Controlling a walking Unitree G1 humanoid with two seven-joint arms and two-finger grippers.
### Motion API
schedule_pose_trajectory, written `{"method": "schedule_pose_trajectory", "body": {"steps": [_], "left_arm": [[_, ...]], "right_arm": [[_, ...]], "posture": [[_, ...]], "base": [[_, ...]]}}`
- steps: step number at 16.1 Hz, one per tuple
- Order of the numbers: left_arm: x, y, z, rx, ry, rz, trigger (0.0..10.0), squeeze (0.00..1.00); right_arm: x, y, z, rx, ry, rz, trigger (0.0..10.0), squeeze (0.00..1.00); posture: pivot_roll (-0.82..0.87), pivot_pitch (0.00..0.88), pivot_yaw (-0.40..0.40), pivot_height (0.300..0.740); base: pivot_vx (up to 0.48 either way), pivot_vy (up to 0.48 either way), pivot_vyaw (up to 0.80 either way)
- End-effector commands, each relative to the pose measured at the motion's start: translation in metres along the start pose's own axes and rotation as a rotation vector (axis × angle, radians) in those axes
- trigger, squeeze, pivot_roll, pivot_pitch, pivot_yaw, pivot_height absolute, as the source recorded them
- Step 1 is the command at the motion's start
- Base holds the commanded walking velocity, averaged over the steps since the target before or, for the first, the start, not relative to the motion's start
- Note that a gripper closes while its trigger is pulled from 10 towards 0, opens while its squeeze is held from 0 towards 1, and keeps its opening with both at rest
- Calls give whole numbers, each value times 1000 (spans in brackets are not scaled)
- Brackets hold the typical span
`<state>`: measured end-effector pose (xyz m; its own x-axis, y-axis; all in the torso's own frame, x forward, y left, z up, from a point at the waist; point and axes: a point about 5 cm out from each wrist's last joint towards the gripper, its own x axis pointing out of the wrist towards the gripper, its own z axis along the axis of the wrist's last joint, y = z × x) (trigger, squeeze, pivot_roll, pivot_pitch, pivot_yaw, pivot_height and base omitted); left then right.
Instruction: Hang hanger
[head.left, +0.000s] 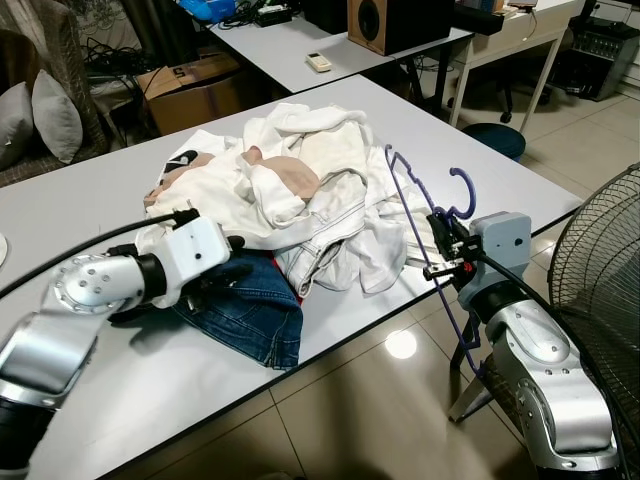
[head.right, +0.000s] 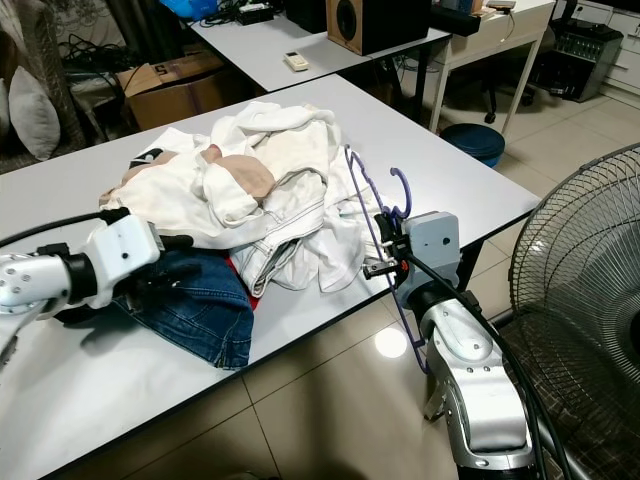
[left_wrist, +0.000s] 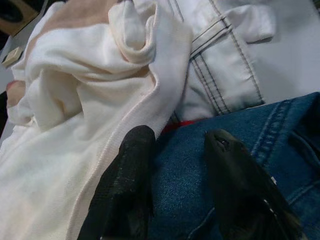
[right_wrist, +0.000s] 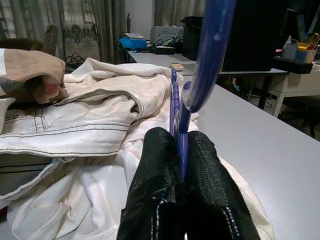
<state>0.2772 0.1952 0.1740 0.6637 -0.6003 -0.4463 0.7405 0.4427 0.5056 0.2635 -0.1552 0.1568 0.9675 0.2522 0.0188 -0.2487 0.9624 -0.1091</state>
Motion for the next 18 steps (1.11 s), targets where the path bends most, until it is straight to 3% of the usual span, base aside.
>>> {"method": "schedule_pose_trajectory", "body": {"steps": [1, 4, 6, 8, 13, 15, 18], "left_arm": [[3, -2, -5, 1, 34, 8, 10000, 0], [16, 8, -15, 65, 93, 152, 10000, 0], [22, 8, -16, 105, 106, 167, 10000, 0], [31, 14, -10, 143, 66, 266, 10000, 0], [42, 8, -8, 195, -7, 310, 10000, 0], [42, 0, -14, 213, -4, 273, 10000, 0], [25, 1, -19, 198, 15, 264, 10000, 0]], "right_arm": [[0, 2, 5, 3, -27, 10, 10000, 0], [1, 1, 6, 1, -28, 6, 10000, 0], [1, 1, 6, 0, -27, 8, 10000, 0], [1, 1, 7, 1, -27, 5, 10000, 0], [1, 1, 7, 3, -30, 2, 10000, 0], [0, 1, 7, 4, -30, 2, 10000, 0], [0, -1, 6, 3, -27, -4, 10000, 0]], "posture": [[-141, 0, 126, 740], [-141, 0, 122, 740], [-143, 0, 123, 740], [-144, 0, 125, 740], [-144, 0, 128, 740], [-147, 0, 130, 740], [-137, 0, 127, 740]], "base": [[0, 0, 0], [0, 0, 0], [0, 0, 0], [0, 0, 0], [0, 0, 0], [0, 0, 0], [0, 0, 0]]}}
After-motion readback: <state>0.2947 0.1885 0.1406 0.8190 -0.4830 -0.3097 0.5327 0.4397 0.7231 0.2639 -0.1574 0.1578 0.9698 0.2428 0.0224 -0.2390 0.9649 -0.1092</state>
